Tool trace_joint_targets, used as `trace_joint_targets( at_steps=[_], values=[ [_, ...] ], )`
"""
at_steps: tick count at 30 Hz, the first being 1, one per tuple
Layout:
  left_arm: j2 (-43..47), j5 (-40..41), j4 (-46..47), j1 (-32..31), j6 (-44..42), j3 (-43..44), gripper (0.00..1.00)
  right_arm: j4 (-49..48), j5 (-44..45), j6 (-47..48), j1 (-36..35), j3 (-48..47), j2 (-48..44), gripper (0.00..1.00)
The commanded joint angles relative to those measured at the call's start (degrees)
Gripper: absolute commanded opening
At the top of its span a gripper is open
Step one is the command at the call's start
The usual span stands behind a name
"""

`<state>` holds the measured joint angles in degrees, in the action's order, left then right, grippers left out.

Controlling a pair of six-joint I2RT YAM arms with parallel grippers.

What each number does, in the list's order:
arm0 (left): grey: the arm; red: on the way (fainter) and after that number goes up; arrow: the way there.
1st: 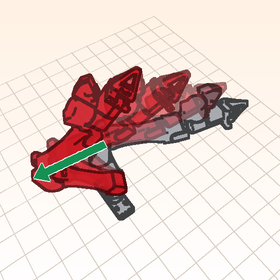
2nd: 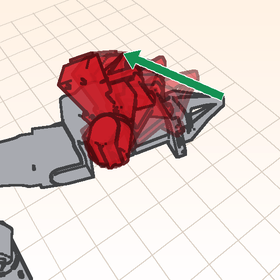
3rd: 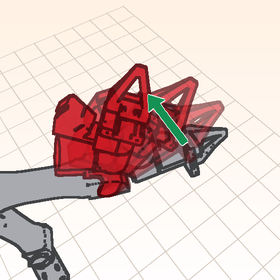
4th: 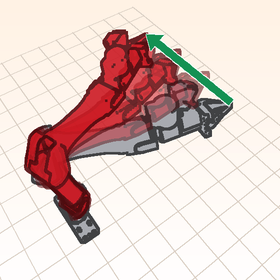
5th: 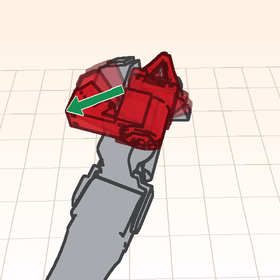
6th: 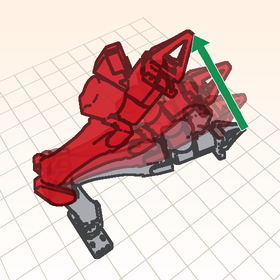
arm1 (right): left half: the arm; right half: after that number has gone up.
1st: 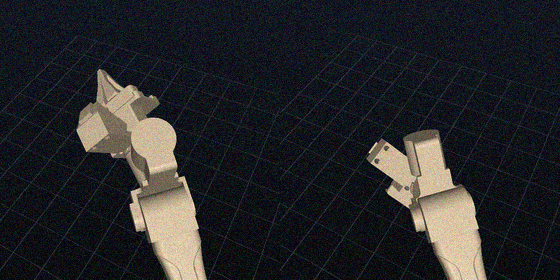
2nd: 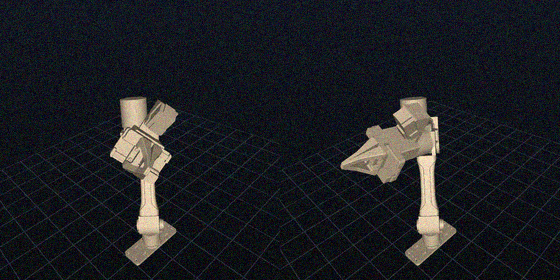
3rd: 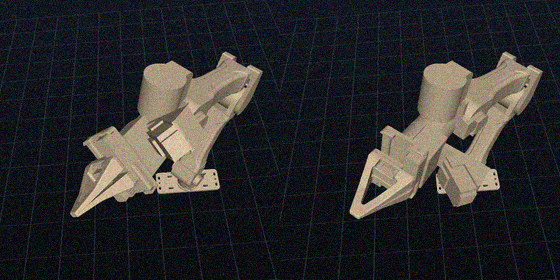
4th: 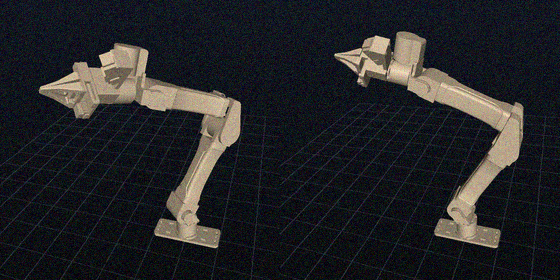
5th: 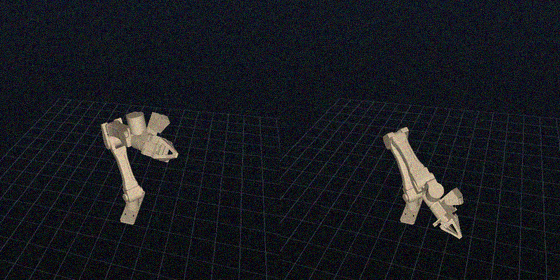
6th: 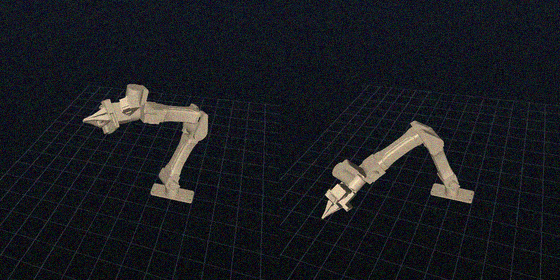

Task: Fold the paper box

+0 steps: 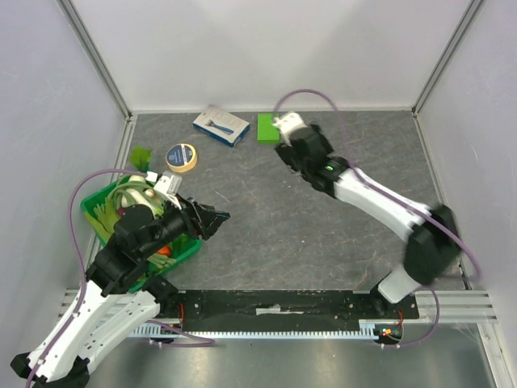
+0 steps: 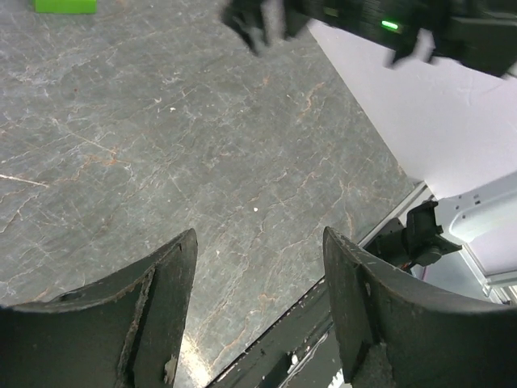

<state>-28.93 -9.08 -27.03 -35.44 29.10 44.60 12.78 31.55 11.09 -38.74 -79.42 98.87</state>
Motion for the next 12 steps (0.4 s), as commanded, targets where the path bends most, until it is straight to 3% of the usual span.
trace_joint_targets(
  at_steps=[1, 5, 12],
  values=[
    [2.20, 1.52, 2.86, 0.02, 1.39, -1.09, 0.70, 7.87, 0.88, -20.83, 2.26, 15.23, -20.43, 0.92],
    [3.70, 2.75, 1.98, 0.02, 1.57, -1.01, 0.70, 12.00, -2.19, -25.40, 2.35, 25.08, -39.24, 0.98],
    [4.32, 4.16, 0.57, 0.02, 0.35, 4.52, 0.71, 20.27, -6.85, -24.02, 2.36, 21.25, -69.11, 0.98]
  ],
)
